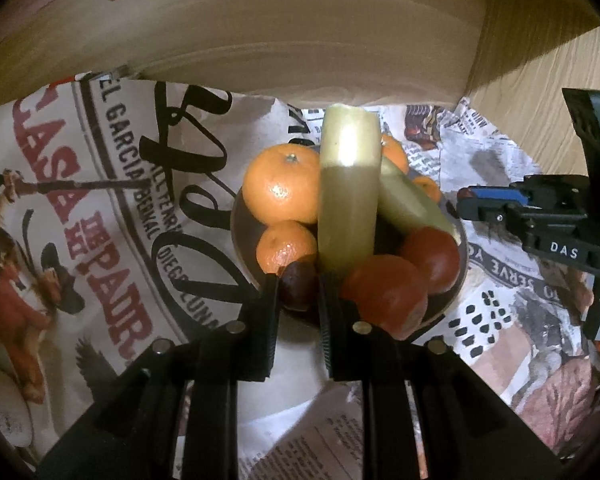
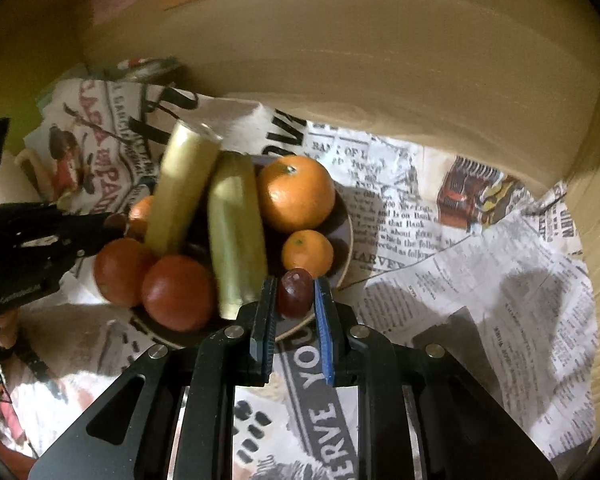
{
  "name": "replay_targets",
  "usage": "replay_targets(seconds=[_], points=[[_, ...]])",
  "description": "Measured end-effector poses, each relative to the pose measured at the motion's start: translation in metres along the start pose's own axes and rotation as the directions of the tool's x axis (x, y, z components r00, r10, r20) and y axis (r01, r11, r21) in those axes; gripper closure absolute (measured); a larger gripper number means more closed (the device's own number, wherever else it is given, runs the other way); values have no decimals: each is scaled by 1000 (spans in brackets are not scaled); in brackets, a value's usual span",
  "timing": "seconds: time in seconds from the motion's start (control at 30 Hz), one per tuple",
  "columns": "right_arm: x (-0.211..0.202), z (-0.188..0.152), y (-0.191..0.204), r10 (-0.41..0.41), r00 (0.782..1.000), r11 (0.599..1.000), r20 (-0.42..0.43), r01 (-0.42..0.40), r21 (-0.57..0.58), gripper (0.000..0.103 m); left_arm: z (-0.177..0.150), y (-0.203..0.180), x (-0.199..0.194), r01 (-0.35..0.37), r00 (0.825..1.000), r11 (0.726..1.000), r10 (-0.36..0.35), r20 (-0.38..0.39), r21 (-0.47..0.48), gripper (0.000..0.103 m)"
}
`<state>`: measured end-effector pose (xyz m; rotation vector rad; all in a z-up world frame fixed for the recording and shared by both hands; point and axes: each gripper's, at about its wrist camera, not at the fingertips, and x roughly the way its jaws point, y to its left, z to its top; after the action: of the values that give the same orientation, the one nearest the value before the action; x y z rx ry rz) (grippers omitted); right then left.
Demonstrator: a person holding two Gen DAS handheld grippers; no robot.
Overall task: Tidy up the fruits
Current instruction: 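Carry the dark red fruit to the plate and open the right tool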
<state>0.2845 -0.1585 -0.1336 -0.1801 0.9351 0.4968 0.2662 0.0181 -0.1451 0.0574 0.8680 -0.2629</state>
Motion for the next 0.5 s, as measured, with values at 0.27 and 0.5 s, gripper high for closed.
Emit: replay_targets(seconds=[0.27, 0.5], points=[[10, -1, -4, 25, 999, 999, -23, -24, 21, 86, -1, 6, 8, 10, 1000, 1000, -11, -23, -26, 81], [13, 0, -6, 26, 999, 999, -27, -26, 30, 77, -5, 11, 4, 3, 1000, 999, -3, -19, -37, 72]])
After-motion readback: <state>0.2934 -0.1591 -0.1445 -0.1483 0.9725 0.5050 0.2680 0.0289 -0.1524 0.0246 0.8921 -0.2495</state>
